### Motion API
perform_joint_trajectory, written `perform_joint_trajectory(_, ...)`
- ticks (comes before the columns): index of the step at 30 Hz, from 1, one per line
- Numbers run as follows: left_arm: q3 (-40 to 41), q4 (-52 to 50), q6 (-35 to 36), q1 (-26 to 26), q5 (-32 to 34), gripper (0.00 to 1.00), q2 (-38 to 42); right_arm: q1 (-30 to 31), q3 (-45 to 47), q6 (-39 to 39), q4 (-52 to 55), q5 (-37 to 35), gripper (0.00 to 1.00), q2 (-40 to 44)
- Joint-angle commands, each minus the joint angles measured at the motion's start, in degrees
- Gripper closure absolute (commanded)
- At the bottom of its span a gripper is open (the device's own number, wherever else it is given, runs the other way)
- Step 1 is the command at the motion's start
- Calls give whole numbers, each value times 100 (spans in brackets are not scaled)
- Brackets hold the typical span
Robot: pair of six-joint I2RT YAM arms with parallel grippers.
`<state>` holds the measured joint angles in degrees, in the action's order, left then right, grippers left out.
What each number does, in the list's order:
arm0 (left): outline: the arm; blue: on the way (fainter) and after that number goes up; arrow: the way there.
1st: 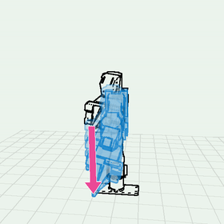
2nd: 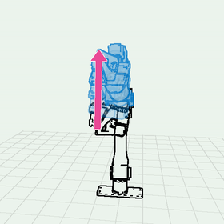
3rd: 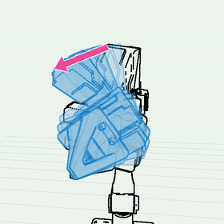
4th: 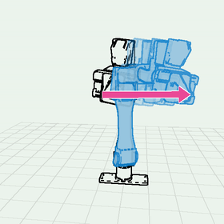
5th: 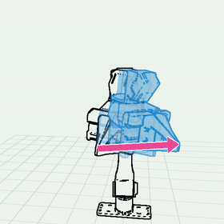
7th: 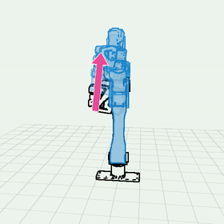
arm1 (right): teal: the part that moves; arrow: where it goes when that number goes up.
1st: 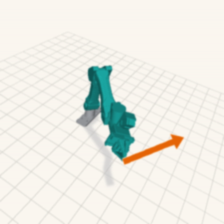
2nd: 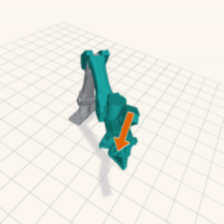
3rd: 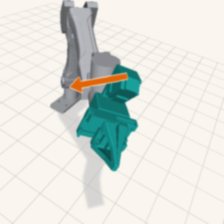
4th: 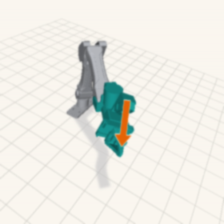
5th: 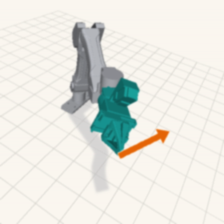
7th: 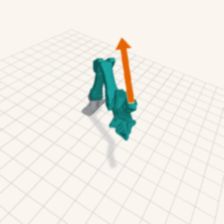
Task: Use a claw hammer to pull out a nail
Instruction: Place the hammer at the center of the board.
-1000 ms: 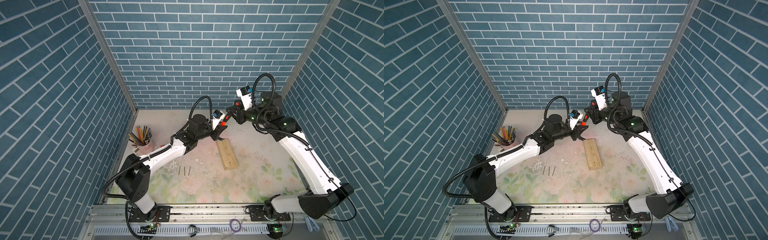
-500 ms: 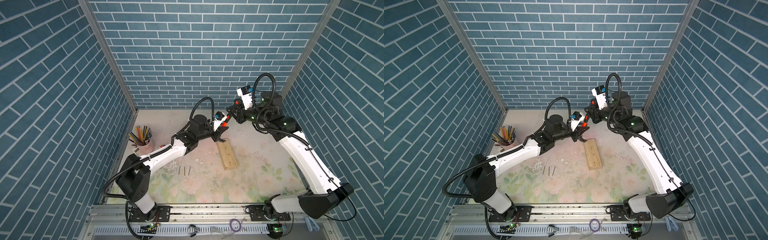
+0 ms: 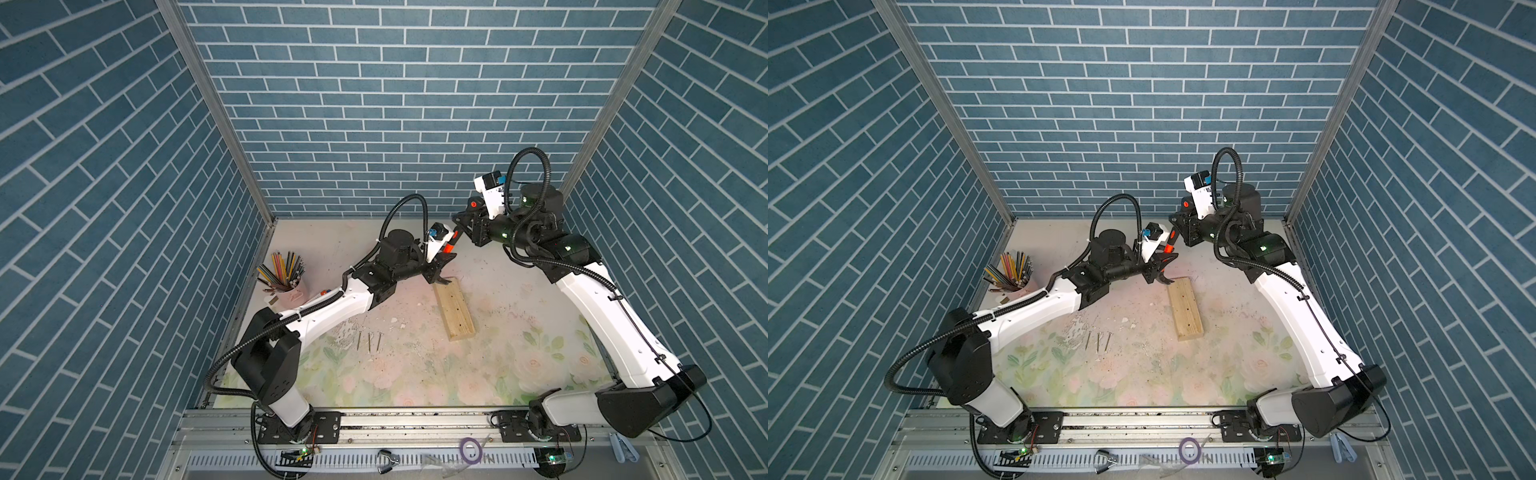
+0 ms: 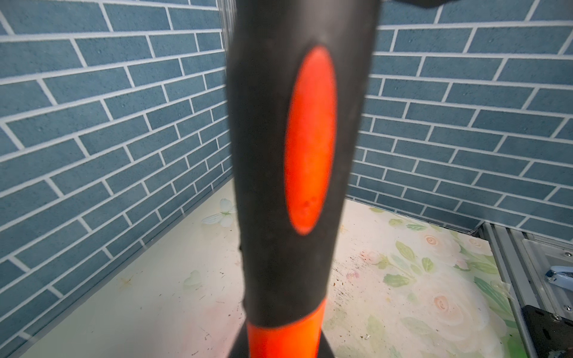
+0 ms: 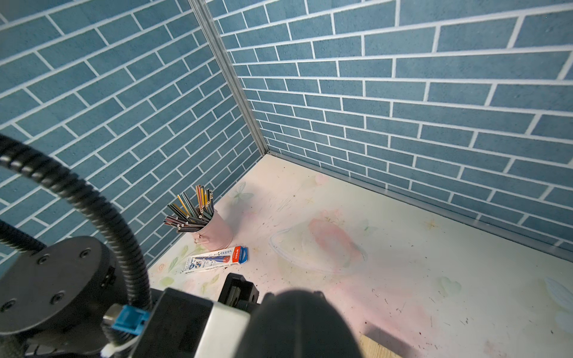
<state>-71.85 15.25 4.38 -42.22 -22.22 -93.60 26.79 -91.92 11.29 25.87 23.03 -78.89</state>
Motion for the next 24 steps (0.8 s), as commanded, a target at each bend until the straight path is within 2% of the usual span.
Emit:
perform_joint_trajectory(1,-273,55,-425,68,271,93,163,-82,36,112,-760,-213,99,196)
perform_joint_trajectory(3,-348,-25,-470,65,398,94,142,-106,92,143,-819,-237,95,224)
perform_joint_trajectory(7,-476,-128,-558,64,494,95,89,-141,186,189,-920,-287,77,290)
perform_joint_trajectory(11,-509,-131,-621,73,606,95,79,-191,291,233,-1012,-350,71,372)
perform_joint_trajectory(15,-562,-190,-635,94,648,95,48,-224,399,268,-1122,-384,56,468)
perform_joint_trajectory(18,-570,-200,-657,109,661,96,35,-237,481,279,-1206,-422,39,540)
perform_joint_trajectory(21,-567,-216,-653,116,692,96,35,-252,541,261,-1255,-444,25,598)
perform_joint_trajectory(24,-560,-220,-663,124,720,96,44,-250,587,242,-1275,-470,19,646)
